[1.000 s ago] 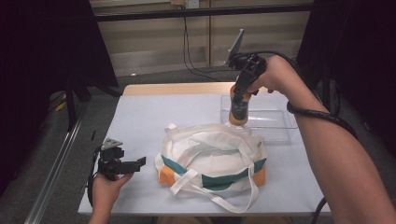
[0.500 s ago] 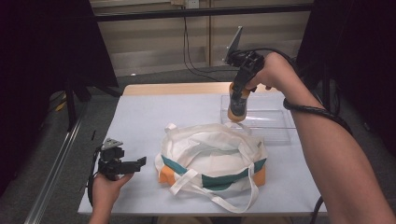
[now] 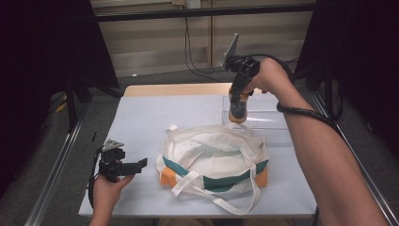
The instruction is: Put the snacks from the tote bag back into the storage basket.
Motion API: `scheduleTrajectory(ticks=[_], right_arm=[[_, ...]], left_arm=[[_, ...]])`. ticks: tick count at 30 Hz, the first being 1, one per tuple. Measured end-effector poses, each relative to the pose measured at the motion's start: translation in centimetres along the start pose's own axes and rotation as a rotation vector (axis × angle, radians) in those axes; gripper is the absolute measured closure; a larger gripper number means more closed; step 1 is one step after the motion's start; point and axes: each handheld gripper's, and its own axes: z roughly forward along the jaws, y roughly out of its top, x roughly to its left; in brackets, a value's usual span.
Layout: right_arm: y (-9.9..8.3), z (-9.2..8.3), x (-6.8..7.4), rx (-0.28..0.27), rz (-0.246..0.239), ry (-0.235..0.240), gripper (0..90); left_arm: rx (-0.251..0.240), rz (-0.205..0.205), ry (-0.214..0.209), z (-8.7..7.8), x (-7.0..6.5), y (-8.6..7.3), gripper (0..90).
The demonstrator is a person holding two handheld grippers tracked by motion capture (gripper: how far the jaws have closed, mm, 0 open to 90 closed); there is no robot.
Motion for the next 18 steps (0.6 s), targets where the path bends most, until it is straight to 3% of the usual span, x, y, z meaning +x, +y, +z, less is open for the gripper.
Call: scheduleTrajectory(ticks=[18], right_arm=[[0.7, 2.0, 0.3, 0.022, -0.011, 0.012, 30.0]], left_arm=[[-0.009, -0.003, 0.001, 0.1, 0.0, 0.0, 6.0]])
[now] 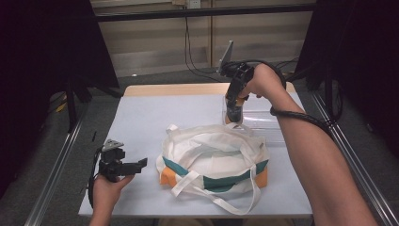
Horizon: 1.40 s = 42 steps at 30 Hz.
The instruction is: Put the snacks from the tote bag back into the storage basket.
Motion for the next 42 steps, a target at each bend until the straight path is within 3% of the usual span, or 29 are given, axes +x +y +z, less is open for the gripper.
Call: scheduleTrajectory(ticks=[42], right_arm=[[0.1, 1.8, 0.3, 0.032, -0.031, -0.009, 29.9]], left_arm=[[0.001, 0.007, 0.0, 0.0, -0.1, 0.0, 5.9]])
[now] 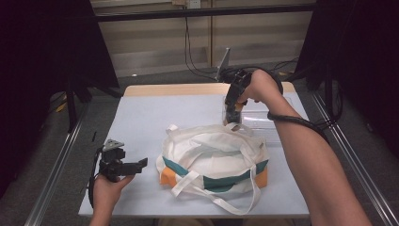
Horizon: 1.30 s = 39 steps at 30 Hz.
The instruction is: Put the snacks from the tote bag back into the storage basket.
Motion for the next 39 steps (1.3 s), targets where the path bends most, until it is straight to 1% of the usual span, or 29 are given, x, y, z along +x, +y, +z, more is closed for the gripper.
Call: scheduleTrajectory(ticks=[2, 3, 4, 8, 11, 13, 17, 22, 23, 28, 30, 31, 32, 33, 39], right_arm=[[0.0, 0.1, 0.0, 0.002, 0.006, 0.002, 30.0], [0.0, 0.1, 0.0, 0.002, 0.002, 0.003, 30.0], [0.0, 0.2, 0.0, 0.001, 0.001, 0.005, 30.0], [0.0, 0.3, -0.1, 0.004, 0.006, 0.006, 29.9], [0.0, 0.4, -0.1, 0.005, 0.003, 0.005, 29.9], [0.0, 0.6, 0.0, 0.012, 0.008, 0.004, 30.0], [0.0, 0.8, 0.0, 0.012, 0.001, 0.003, 29.9], [0.0, 0.9, -0.1, 0.008, 0.006, 0.008, 29.9], [0.0, 0.9, -0.2, 0.01, -0.001, 0.008, 29.9], [-0.1, 1.1, -0.1, 0.011, 0.007, 0.007, 30.0], [-0.1, 1.1, -0.1, 0.012, 0.005, 0.007, 29.9], [0.0, 1.2, -0.1, 0.014, -0.003, 0.002, 29.9], [0.0, 1.2, 0.0, 0.015, 0.001, 0.003, 29.9], [0.0, 1.3, -0.1, 0.015, -0.007, 0.001, 29.9], [-0.1, 1.6, 0.0, 0.021, 0.005, 0.006, 29.9]], left_arm=[[0.0, 0.0, 0.001, 0.0, 0.0, 0.0, 5.8], [0.007, 0.007, 0.0, 0.0, 0.0, 0.0, 5.8], [0.0, -0.001, 0.001, 0.0, 0.0, 0.0, 5.8], [0.0, -0.001, 0.0, 0.0, 0.0, 0.0, 5.8], [0.002, 0.001, 0.0, 0.0, 0.0, 0.0, 5.8], [0.008, 0.009, 0.0, 0.0, 0.0, 0.0, 5.8], [0.011, 0.009, 0.001, 0.0, 0.0, 0.0, 5.8], [0.01, 0.011, 0.003, 0.0, 0.0, 0.0, 5.8], [0.011, 0.011, 0.0, 0.0, 0.0, 0.0, 5.8], [0.008, 0.01, 0.002, 0.0, 0.0, 0.0, 5.8], [0.008, 0.012, 0.002, 0.0, 0.0, 0.0, 5.8], [0.008, 0.01, -0.002, 0.0, 0.0, 0.0, 5.8], [0.007, 0.01, -0.002, 0.0, 0.0, 0.0, 5.9], [0.007, 0.011, -0.002, 0.0, 0.0, 0.0, 5.8], [0.005, 0.008, -0.002, 0.0, 0.0, 0.0, 5.8]])
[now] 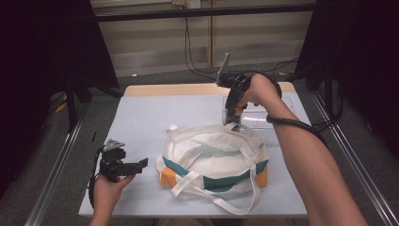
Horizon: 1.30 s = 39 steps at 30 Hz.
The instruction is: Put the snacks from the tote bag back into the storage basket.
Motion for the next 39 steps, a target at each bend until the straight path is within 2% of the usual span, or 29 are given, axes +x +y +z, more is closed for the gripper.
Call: scheduleTrajectory(ticks=[39], right_arm=[[-0.3, 1.6, -0.2, 0.013, -0.002, 0.006, 29.9]], left_arm=[[0.003, 0.002, 0.001, 0.1, 0.0, 0.0, 5.8]])
